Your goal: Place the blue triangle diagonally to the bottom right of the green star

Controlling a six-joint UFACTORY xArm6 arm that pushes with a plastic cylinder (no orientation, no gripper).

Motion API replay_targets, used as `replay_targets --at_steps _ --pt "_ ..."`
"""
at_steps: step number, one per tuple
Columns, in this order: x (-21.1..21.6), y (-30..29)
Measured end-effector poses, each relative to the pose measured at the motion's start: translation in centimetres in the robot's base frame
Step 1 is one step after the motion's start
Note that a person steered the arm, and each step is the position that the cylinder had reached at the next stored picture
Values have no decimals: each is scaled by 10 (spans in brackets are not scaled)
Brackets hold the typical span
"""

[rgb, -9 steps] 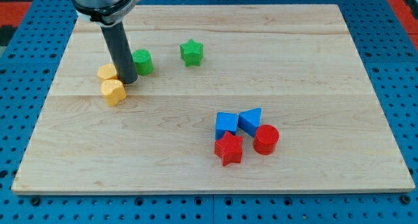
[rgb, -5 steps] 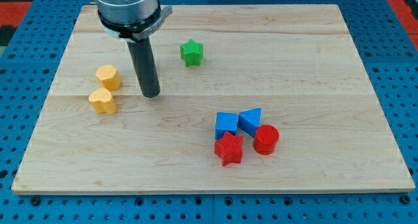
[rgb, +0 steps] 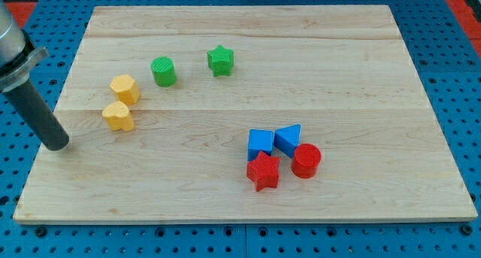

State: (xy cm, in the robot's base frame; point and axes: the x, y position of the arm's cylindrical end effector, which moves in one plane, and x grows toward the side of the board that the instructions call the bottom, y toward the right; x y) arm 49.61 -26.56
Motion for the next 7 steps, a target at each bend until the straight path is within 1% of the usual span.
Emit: replay_targets --at_steps 1,2,3,5,6,7 --pt "-17 7" --pt "-13 14" --pt "36 79" --pt "82 291" --pt "104 361" --pt "118 398"
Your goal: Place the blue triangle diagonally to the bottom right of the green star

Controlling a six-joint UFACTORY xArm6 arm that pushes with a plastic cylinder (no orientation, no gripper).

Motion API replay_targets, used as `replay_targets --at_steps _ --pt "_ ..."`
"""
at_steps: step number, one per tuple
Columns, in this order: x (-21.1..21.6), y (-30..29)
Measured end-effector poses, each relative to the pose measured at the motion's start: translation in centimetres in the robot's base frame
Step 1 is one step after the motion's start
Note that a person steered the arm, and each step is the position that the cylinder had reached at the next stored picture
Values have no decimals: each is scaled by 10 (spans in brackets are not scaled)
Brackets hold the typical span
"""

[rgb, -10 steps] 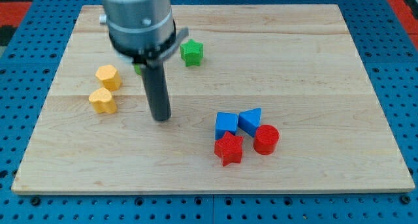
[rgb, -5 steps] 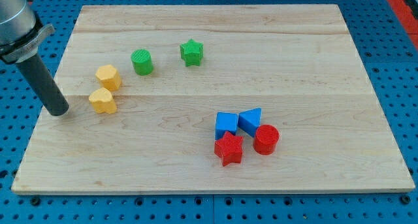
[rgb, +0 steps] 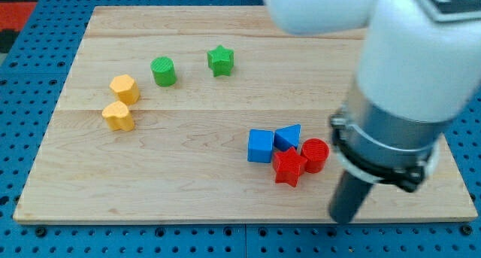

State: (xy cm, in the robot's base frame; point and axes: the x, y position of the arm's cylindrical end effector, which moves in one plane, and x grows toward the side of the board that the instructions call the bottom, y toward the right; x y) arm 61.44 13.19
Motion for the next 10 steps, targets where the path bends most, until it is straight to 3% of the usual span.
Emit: replay_targets --at_steps 1,3,6,7,9,10 --pt "-11 5" --pt "-41 -44" --pt "-44 -168" --pt "-52 -186" --pt "-33 -167" --pt "-7 -101"
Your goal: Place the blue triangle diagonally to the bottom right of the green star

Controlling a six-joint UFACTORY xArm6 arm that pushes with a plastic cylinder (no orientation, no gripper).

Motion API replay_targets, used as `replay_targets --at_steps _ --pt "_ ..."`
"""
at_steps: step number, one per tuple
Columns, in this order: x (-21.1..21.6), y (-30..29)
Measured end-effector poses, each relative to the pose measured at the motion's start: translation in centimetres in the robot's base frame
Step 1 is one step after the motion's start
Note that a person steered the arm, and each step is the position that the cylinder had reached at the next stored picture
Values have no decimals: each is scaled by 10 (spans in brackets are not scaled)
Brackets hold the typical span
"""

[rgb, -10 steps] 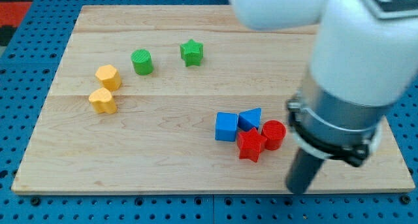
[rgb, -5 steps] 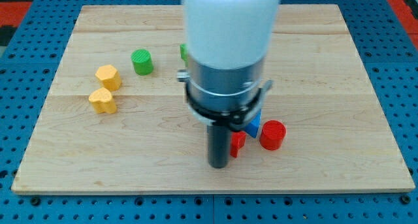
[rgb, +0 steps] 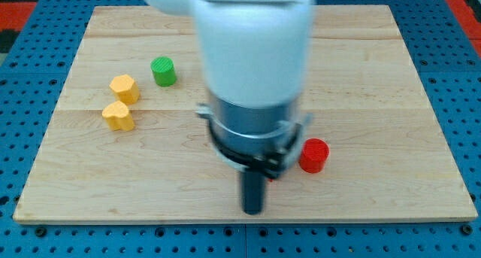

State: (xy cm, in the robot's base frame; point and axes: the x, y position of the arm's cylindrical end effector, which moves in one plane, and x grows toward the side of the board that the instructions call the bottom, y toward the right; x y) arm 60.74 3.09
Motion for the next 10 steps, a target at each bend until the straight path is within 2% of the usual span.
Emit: replay_targets --at_steps 1,3,4,7,8,9,10 --pt "-10 57" --pt "-57 49" --pt "-59 57" --pt "-110 26" --pt "-146 17" --pt "-153 13" --pt "-153 -26"
